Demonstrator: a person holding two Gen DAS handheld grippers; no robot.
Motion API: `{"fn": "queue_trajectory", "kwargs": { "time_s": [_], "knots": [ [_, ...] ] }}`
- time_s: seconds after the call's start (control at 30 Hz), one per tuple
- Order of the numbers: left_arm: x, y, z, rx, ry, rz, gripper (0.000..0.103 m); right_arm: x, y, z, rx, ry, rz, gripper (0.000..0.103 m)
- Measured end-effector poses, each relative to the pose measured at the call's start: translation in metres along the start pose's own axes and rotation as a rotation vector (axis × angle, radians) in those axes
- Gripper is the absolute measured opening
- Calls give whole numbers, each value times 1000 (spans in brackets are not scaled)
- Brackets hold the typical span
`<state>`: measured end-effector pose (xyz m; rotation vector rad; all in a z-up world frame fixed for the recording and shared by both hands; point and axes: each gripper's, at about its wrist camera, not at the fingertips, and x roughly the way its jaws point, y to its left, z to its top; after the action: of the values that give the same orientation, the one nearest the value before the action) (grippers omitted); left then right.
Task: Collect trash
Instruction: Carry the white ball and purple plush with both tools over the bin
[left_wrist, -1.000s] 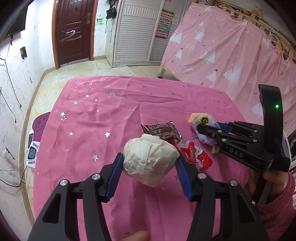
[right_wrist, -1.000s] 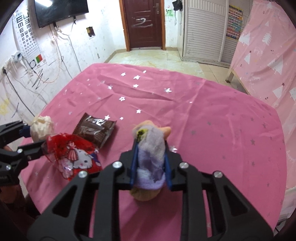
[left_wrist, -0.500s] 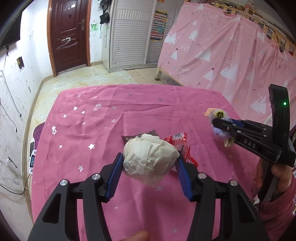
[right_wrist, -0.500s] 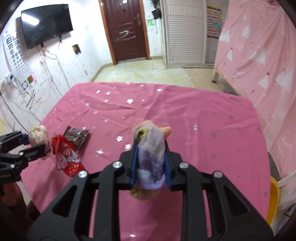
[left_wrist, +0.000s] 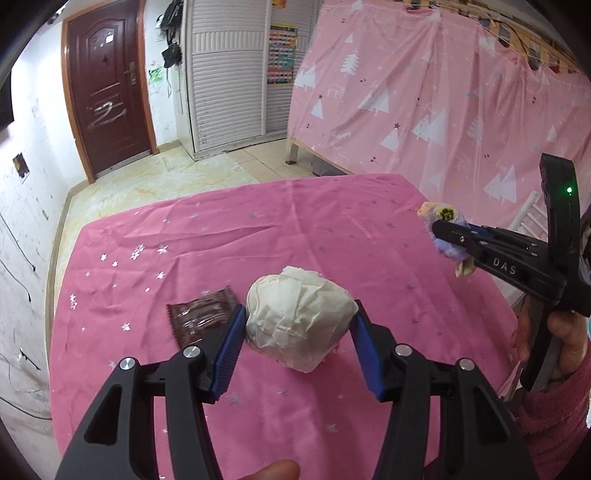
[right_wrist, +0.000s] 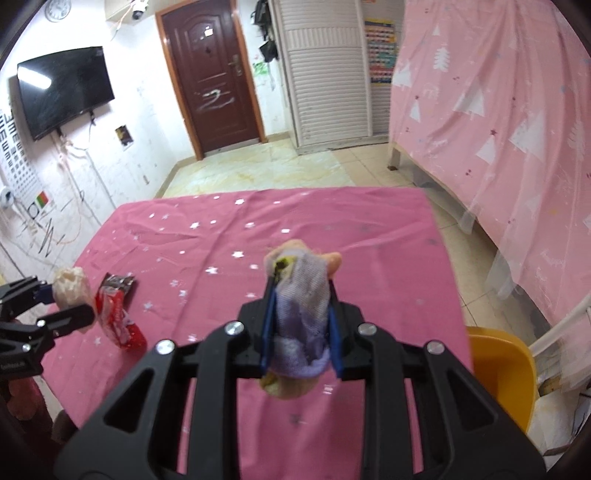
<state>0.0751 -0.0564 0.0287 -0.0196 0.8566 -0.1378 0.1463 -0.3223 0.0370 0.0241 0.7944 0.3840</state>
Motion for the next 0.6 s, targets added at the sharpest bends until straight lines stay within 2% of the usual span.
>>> {"fn": "queue_trajectory", "kwargs": {
  "time_s": [0.4,0.6],
  "knots": [
    [12,-59,11,101,23,-30,51,-18,-68,-21,120,-30,-50,23],
    [14,-82,26,128,21,-55,51,-27,-94,-31,162,-44,-69,23]
  ]
}}
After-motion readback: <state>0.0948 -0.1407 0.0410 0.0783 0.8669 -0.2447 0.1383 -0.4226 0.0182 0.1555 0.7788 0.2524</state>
